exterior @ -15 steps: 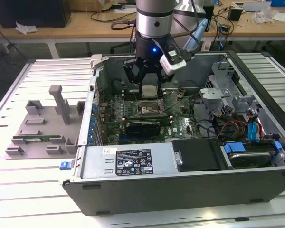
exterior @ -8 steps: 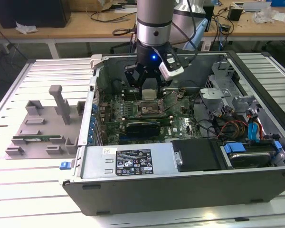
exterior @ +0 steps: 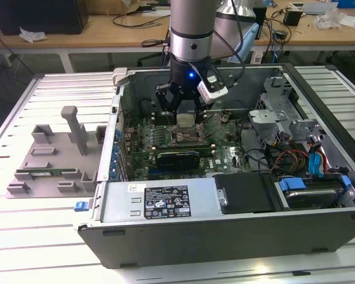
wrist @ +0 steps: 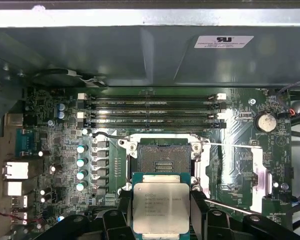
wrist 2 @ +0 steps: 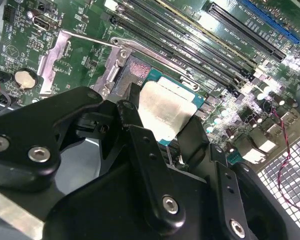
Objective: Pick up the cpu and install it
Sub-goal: 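Pick up the cpu and move it towards the insertion slot, then place the cpu into insertion slot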
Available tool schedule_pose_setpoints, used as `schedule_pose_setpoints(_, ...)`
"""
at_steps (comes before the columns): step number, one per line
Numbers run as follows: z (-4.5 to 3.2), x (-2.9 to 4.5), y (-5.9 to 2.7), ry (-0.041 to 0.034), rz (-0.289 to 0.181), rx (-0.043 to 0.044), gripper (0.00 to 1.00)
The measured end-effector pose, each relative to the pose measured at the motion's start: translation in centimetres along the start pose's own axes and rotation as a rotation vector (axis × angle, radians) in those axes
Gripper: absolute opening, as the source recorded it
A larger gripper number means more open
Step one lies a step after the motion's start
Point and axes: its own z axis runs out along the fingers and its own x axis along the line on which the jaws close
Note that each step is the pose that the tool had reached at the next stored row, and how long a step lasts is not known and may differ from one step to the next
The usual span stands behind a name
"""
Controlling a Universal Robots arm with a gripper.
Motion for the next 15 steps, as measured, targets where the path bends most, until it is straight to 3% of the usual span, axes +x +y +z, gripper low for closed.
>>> schedule_pose_setpoints(11, 0.03, 0.00, 0.00, -0.0004, 0.009, -0.0002, 0.55)
schedule_pose_setpoints(12, 0.03, 0.00, 0.00, -0.0008, 0.019, -0.0004, 0.55)
schedule_pose_setpoints(15, 0.05, 0.00, 0.00, -0.0046, 0.110, -0.0021, 0.55)
